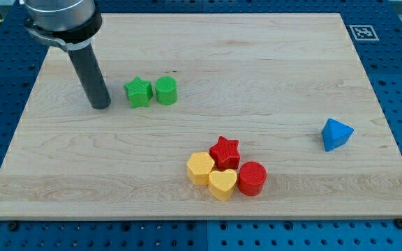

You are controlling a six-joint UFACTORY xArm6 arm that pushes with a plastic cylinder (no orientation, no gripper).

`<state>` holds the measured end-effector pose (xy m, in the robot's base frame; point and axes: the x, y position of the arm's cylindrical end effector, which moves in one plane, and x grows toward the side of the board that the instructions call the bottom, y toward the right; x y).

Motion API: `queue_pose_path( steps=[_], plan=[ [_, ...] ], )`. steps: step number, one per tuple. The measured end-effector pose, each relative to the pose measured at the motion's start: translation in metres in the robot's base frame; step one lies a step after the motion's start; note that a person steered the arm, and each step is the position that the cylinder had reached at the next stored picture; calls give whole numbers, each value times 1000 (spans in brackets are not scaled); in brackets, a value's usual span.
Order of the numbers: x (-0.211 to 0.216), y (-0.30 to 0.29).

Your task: Slide the green circle and green star closer to blue cube

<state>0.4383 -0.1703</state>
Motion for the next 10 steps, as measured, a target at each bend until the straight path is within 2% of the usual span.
queue_pose_path(
  steps=[2,5,6,8,10],
  plan=[
    [9,49],
    [27,162],
    [16,186],
    [-34,179],
    [-39,165]
  ],
)
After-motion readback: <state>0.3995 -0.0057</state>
